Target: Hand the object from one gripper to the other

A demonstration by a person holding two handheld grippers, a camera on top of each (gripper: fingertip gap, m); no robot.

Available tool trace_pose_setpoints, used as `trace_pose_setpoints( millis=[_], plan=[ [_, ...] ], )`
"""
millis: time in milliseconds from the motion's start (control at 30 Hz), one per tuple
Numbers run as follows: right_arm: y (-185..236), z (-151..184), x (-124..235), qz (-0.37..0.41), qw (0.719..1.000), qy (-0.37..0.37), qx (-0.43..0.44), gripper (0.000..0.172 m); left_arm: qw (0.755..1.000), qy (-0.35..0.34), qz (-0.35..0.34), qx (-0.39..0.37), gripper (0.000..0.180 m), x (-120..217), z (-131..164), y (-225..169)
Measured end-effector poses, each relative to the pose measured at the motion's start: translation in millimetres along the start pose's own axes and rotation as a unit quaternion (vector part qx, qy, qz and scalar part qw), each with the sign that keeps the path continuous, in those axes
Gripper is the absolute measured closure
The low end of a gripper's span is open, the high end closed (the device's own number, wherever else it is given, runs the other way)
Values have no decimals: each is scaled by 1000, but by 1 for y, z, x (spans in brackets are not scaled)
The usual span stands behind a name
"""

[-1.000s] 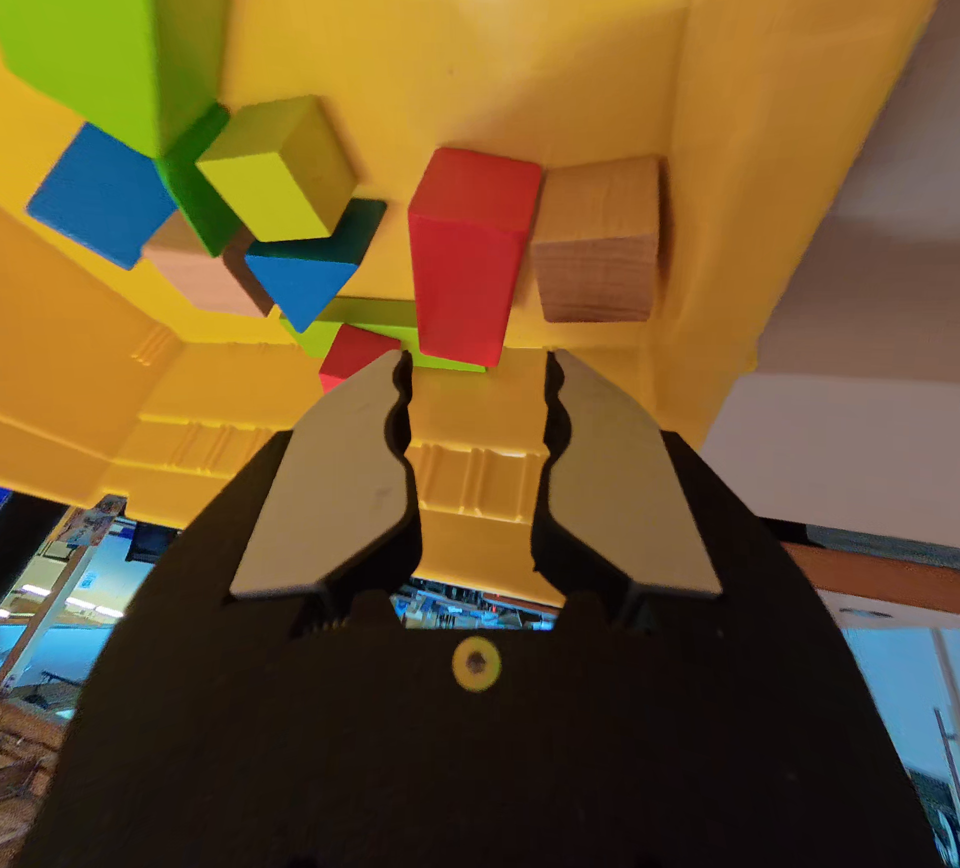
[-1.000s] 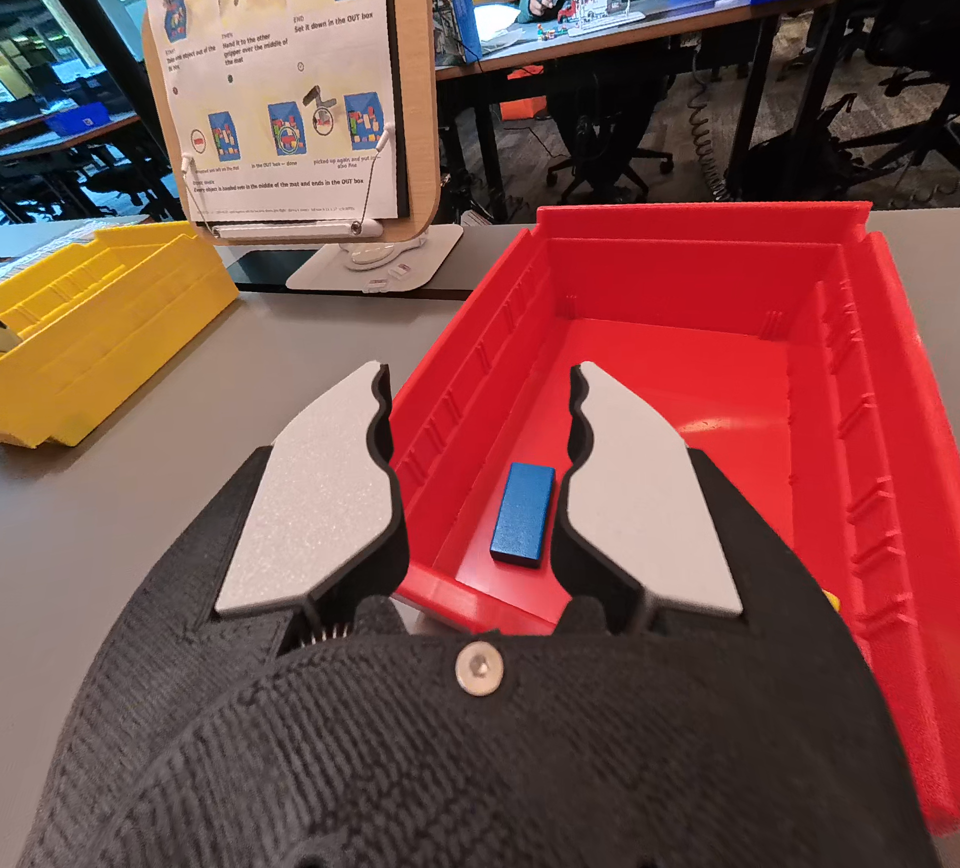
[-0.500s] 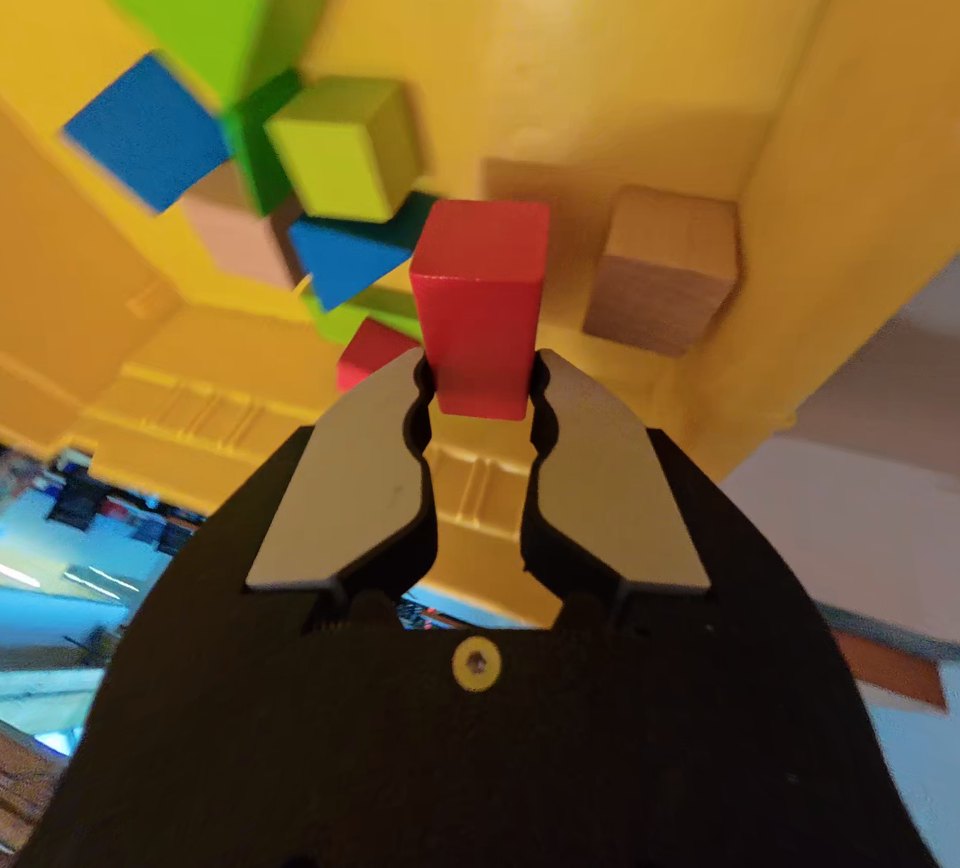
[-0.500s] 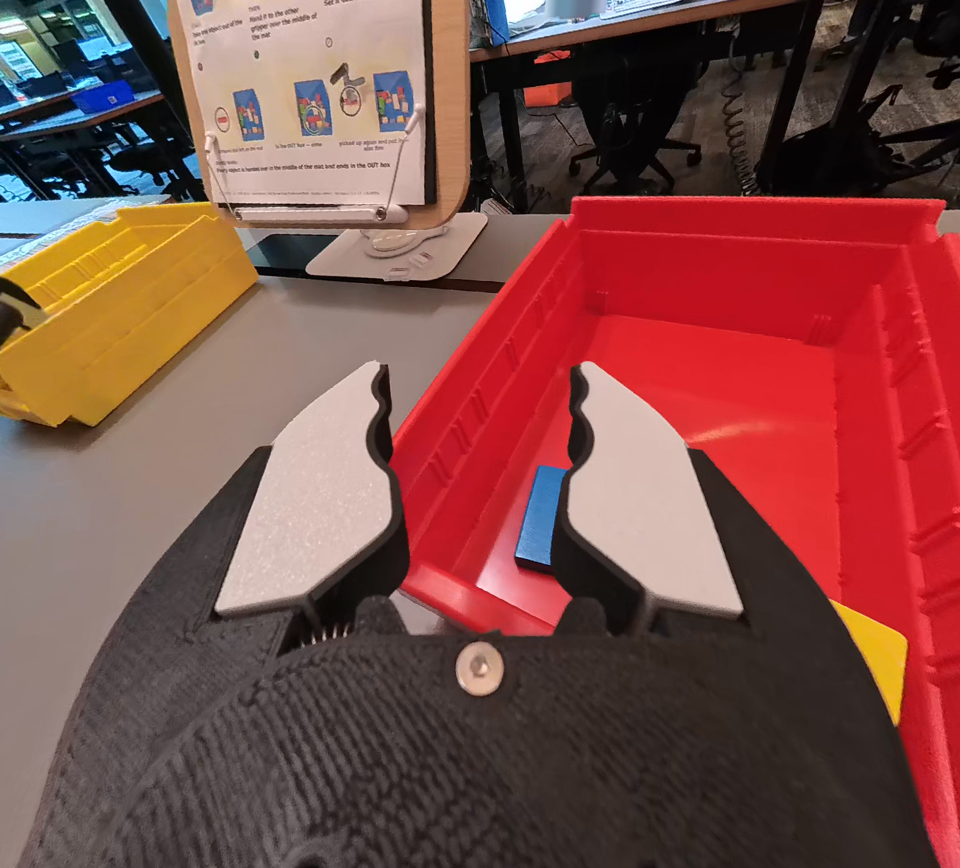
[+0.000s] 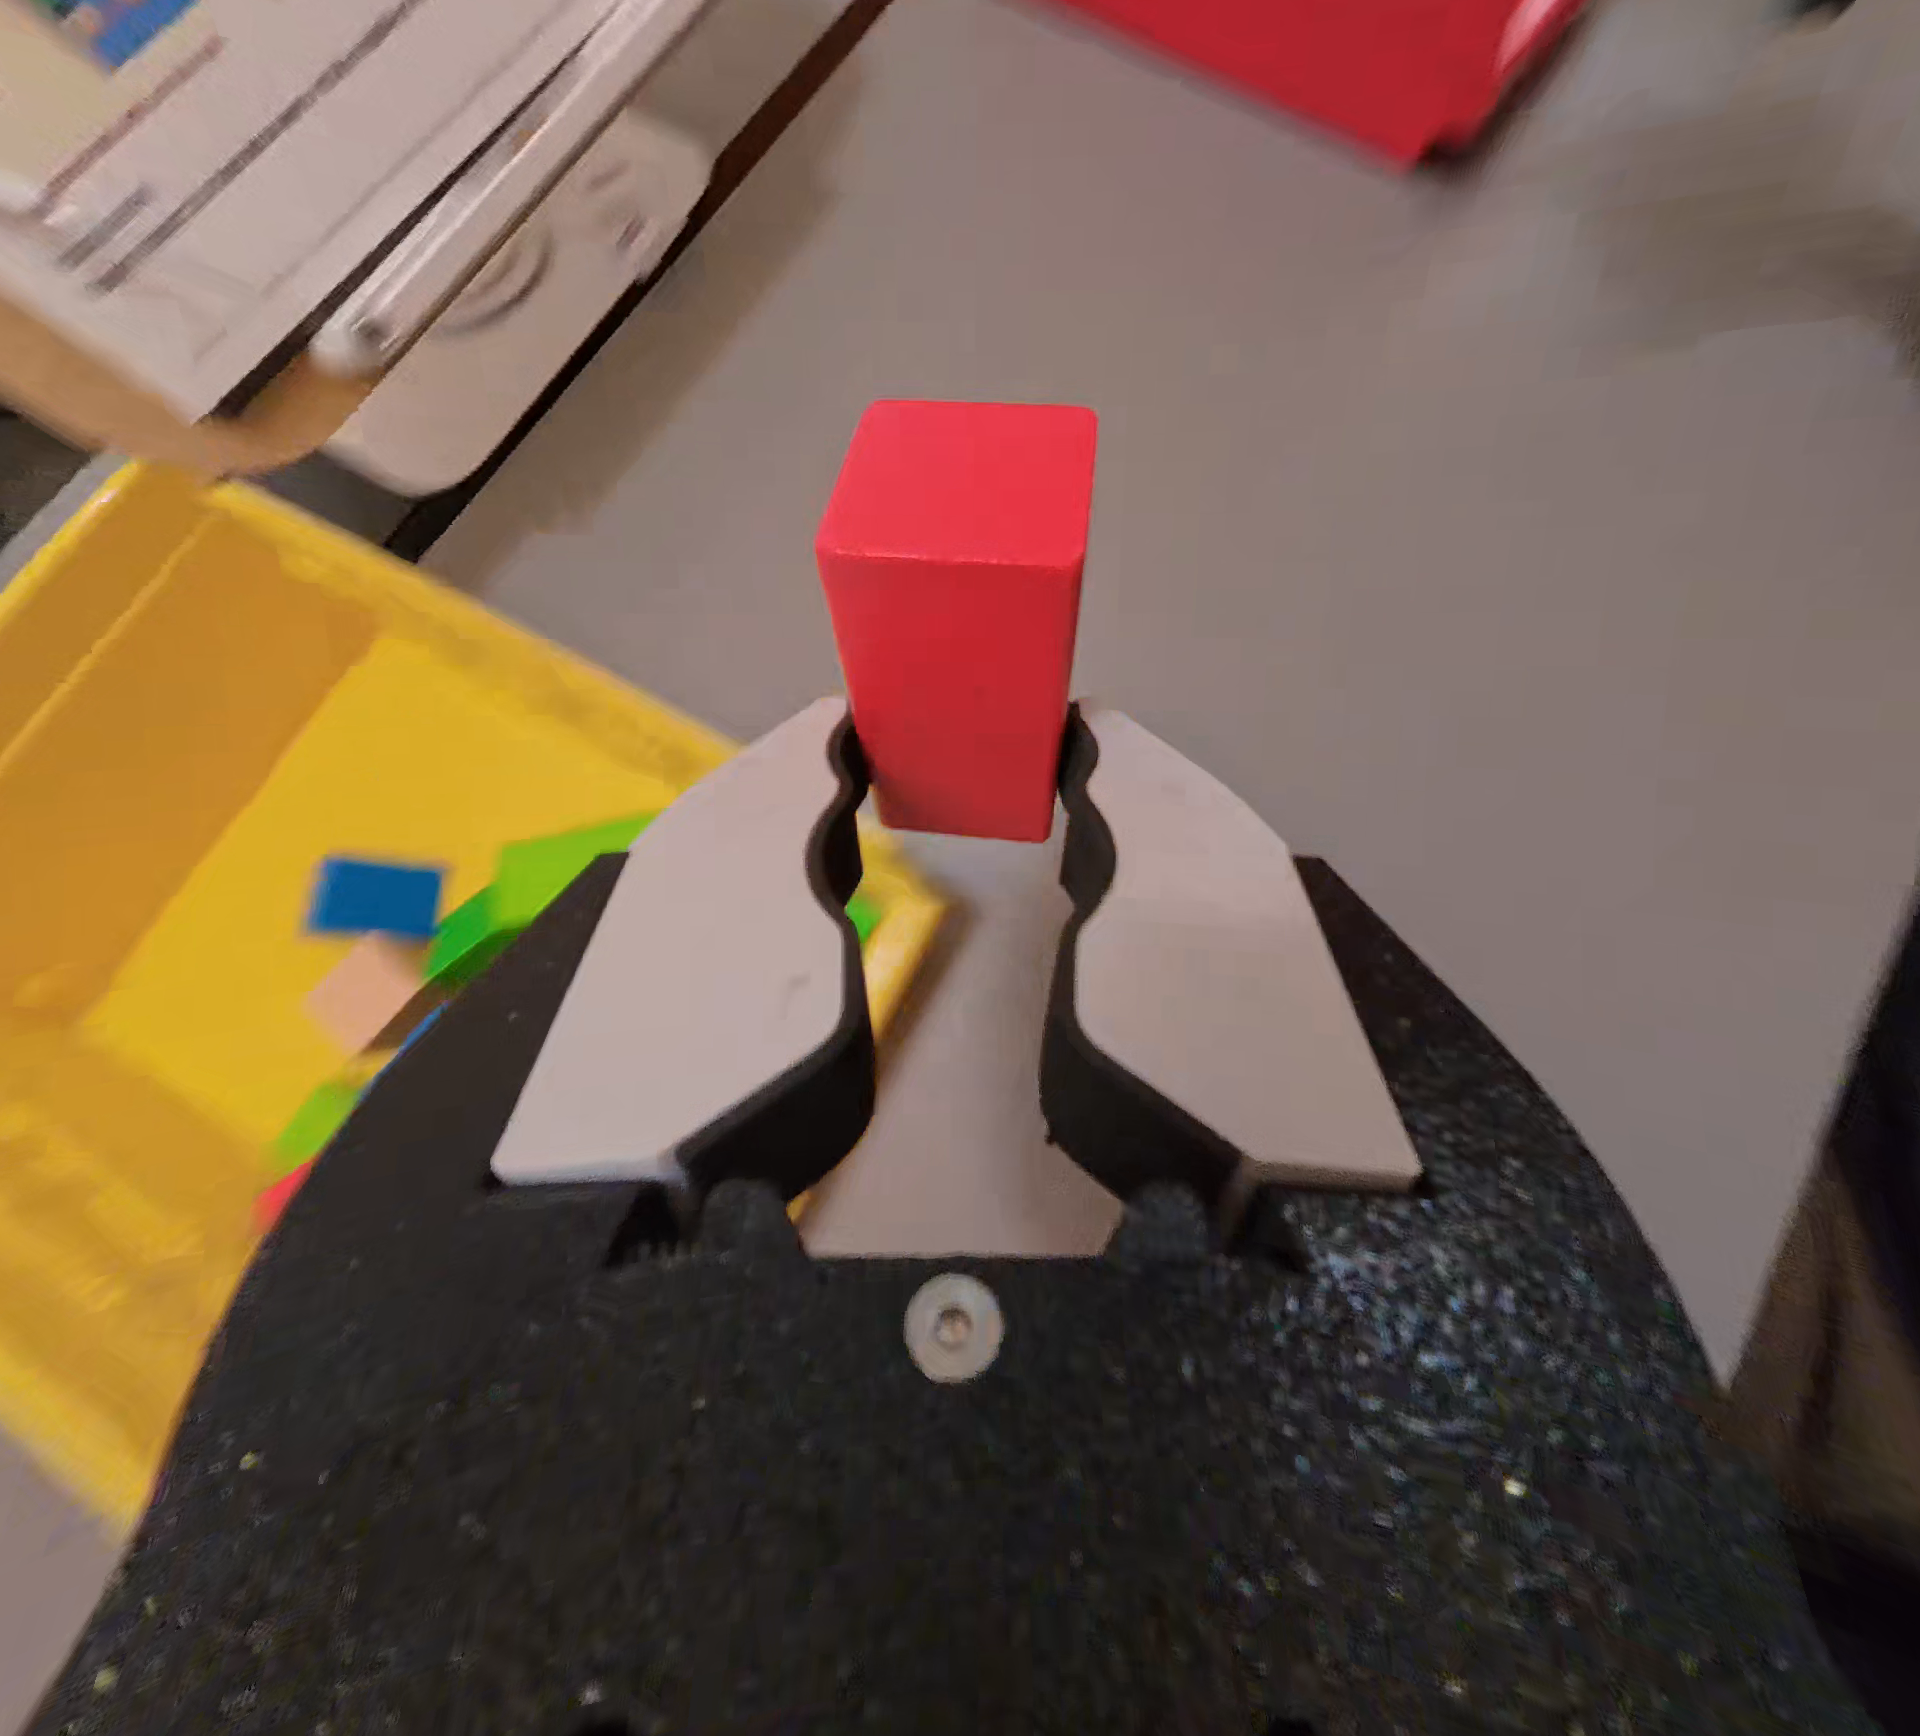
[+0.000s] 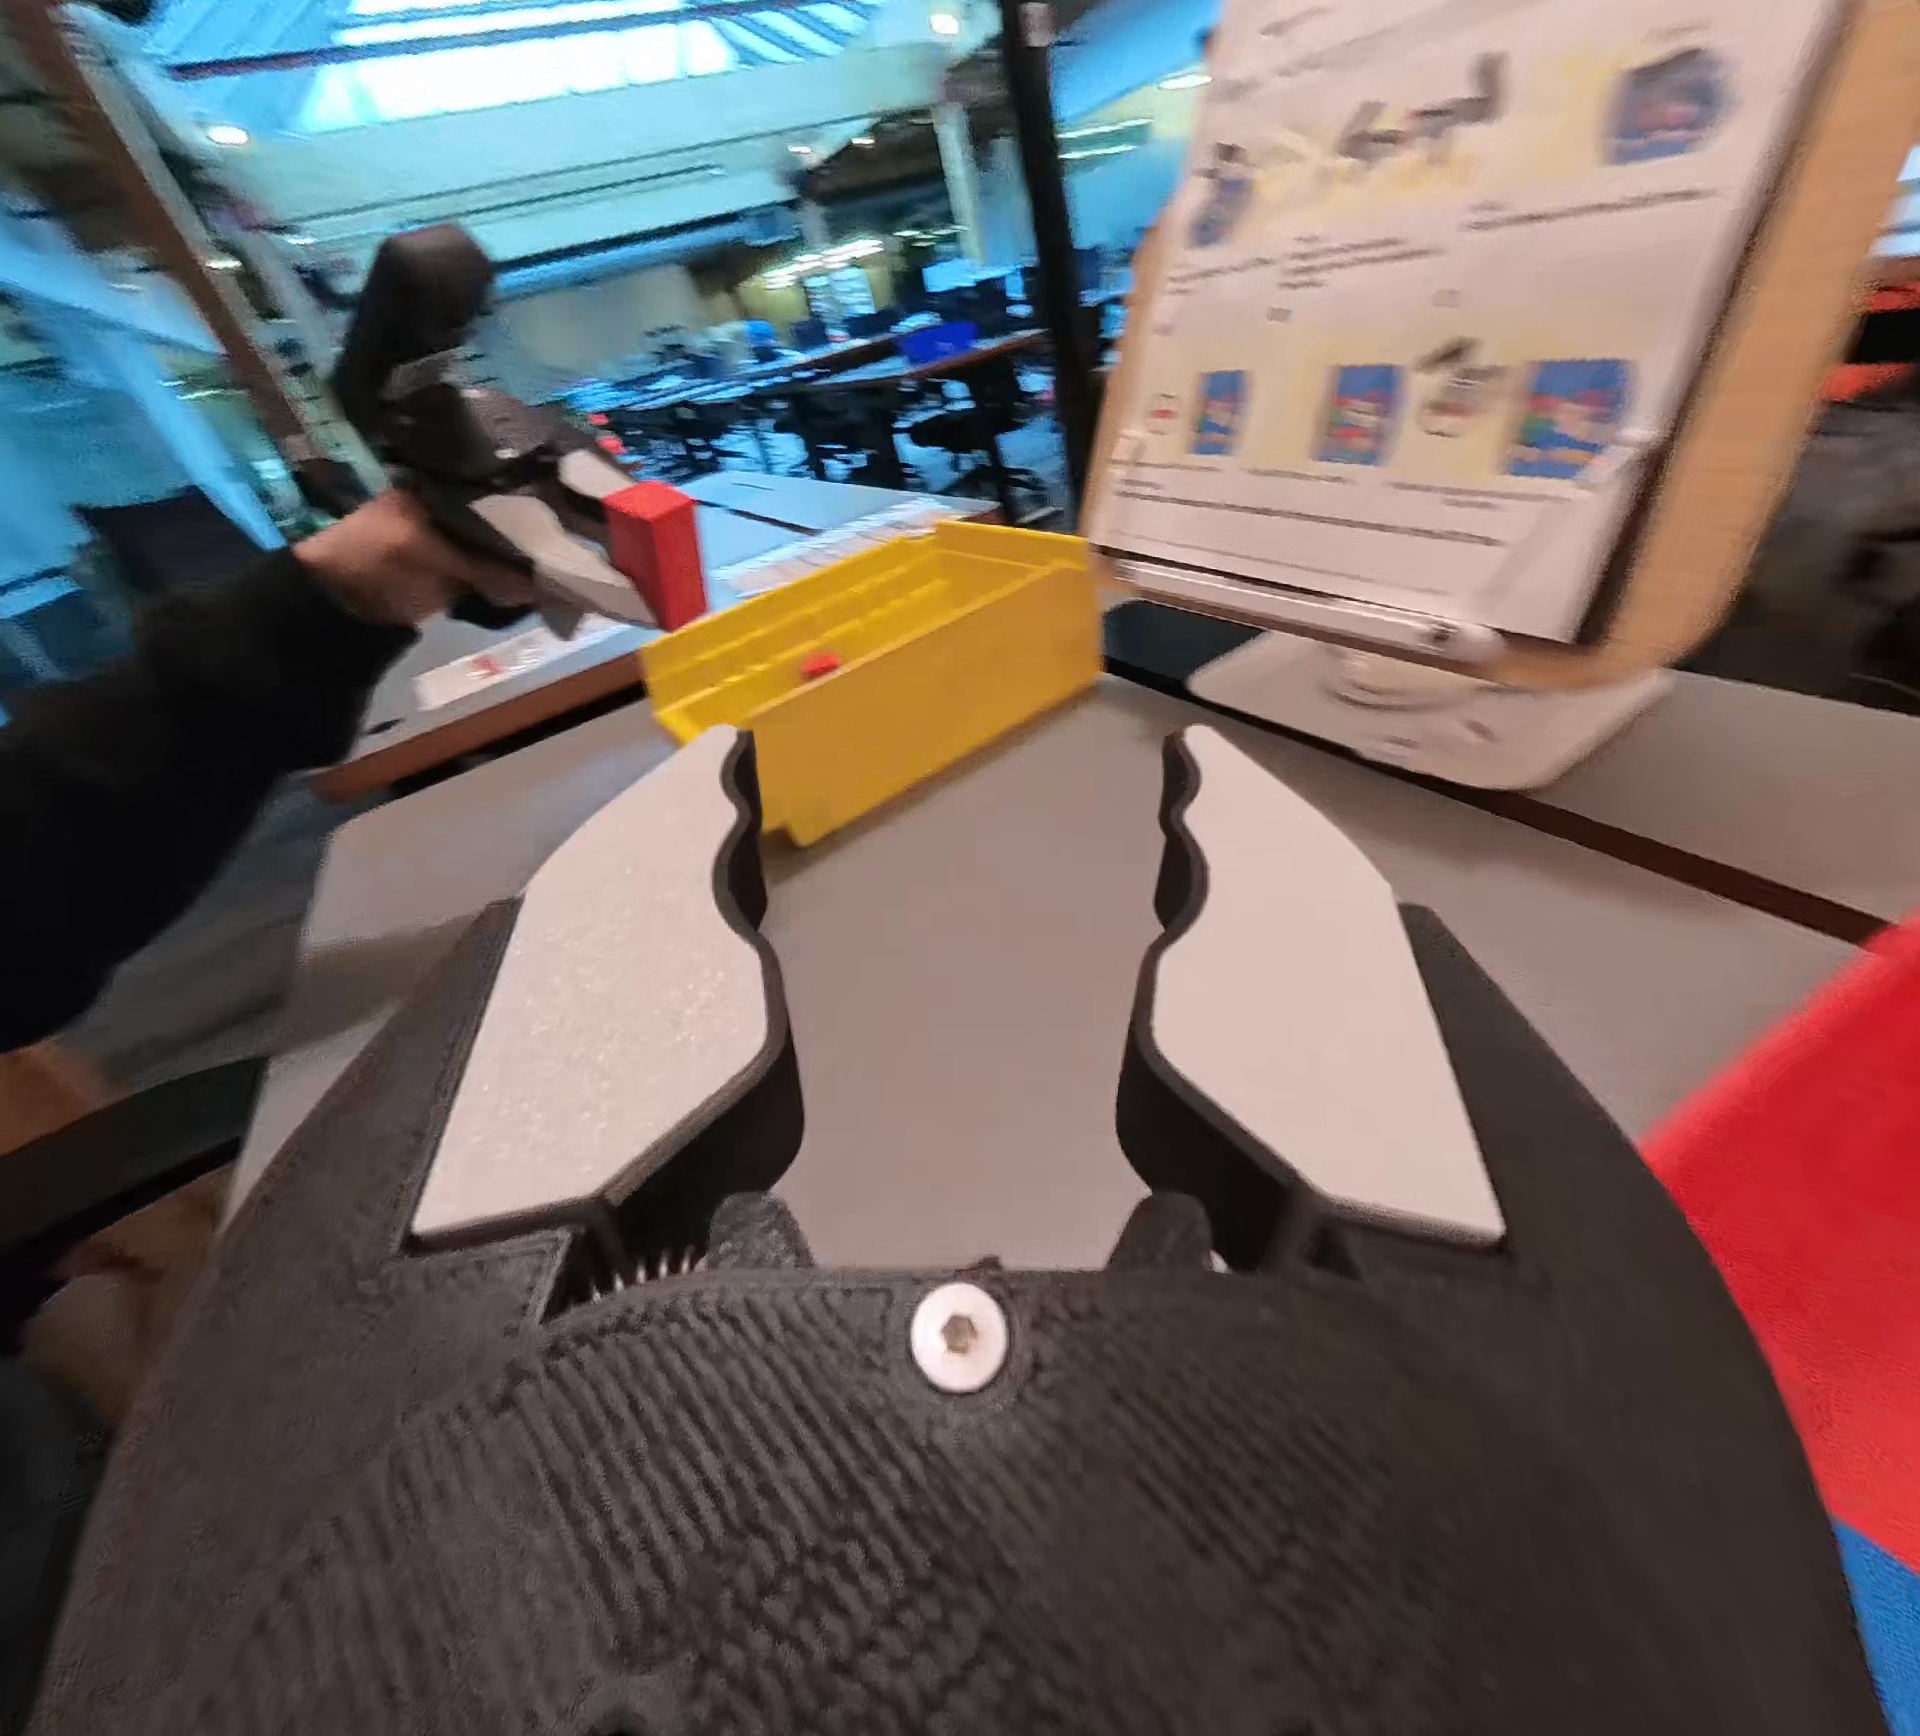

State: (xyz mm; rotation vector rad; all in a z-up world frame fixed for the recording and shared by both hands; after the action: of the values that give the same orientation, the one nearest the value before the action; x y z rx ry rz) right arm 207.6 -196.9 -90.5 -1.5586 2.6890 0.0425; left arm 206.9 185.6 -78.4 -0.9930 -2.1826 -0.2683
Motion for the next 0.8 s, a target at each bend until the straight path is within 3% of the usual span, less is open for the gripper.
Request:
trace_pose_setpoints(
  millis=[33,133,233,400,800],
  plan=[
    [9,-2,-6,-24,1000,-3,6,97,999,-23,31,12,146,-4,-6,-15],
    [36,-6,-23,-87,996,0,30,89,992,-57,114,21,146,-24,-17,-57],
    [63,-11,-35,-132,989,6,60,82,988,-54,145,-5,146,-46,-23,-93],
    [94,-11,-46,-207,973,14,97,96,978,-65,194,-39,146,-70,-35,-137],
    [89,-4,-47,-227,972,7,64,119,966,-77,239,-54,146,-84,-39,-163]
  ],
)
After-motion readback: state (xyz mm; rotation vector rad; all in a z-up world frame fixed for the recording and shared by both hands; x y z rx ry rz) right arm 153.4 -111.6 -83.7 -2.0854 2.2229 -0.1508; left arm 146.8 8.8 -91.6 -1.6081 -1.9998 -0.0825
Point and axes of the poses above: each gripper's, where its closed fingertips meet, x back along the fingers, z out of its underside, y = z × x across the jaws, the point moved 7 cm from there along x, back along the fingers, and after that the axes turned 13 degrees about x, right-handed, at the moved point
